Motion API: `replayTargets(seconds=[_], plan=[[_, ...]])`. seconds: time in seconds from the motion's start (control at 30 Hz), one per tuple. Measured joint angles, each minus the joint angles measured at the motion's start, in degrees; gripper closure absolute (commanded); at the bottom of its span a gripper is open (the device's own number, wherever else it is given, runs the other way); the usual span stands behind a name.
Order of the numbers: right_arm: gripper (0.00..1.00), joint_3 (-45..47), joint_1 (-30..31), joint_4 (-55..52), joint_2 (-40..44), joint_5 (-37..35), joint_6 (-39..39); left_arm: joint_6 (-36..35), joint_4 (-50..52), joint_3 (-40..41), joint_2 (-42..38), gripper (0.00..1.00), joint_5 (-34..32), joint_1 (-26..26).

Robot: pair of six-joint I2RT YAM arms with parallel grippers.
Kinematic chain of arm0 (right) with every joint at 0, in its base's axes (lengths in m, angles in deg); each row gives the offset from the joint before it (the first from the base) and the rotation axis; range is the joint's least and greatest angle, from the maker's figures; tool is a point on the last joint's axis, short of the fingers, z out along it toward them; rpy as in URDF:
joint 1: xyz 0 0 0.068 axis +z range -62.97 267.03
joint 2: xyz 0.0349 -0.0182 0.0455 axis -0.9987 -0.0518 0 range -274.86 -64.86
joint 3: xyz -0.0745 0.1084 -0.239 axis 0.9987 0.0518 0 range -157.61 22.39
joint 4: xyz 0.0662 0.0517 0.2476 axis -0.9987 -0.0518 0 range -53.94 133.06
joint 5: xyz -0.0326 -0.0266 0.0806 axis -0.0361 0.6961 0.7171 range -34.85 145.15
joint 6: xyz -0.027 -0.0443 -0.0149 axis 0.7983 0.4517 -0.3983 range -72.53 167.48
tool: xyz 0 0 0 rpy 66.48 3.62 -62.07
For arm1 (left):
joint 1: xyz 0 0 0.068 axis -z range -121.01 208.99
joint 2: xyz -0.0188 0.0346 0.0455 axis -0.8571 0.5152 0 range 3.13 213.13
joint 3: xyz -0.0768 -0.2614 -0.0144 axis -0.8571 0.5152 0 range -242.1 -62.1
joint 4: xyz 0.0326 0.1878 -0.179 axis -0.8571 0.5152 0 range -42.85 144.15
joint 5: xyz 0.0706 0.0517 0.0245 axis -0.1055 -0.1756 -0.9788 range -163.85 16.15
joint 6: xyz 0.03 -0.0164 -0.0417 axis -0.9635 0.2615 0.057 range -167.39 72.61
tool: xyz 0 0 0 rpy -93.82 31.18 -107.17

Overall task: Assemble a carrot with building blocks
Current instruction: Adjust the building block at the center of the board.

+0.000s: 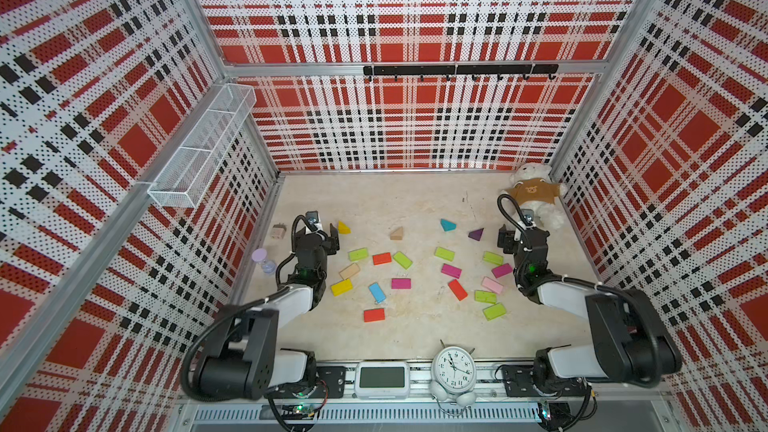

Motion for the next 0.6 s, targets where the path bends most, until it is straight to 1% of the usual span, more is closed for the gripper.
replayTargets(seconds=[0.1,0.23,0.3,0.4,0.5,0.6], plan=[[0.14,-10.6,2.1,-11.5,3.9,0.3,-2.0,7.0,12.1,-7.0,-6.8,0.22,-1.6,3.2],[0.13,-20.9,7.3,-23.5,4.8,1.0,-3.8,17.2,28.0,-12.7,-10.4,0.21,0.5,6.1],[0.13,-23.8,10.2,-28.8,3.9,2.5,-4.8,21.0,35.2,-13.6,-10.4,0.21,2.1,7.2],[0.12,-26.8,14.0,-35.7,1.1,5.6,-6.8,24.8,45.0,-13.6,-8.7,0.18,3.9,10.6],[0.14,-28.3,17.3,-40.8,-2.3,8.2,-8.9,26.3,52.0,-14.1,-5.6,0.18,4.5,14.1],[0.17,-29.2,19.9,-44.0,-5.3,11.2,-11.1,26.4,56.1,-15.5,-2.0,0.2,5.2,15.5]])
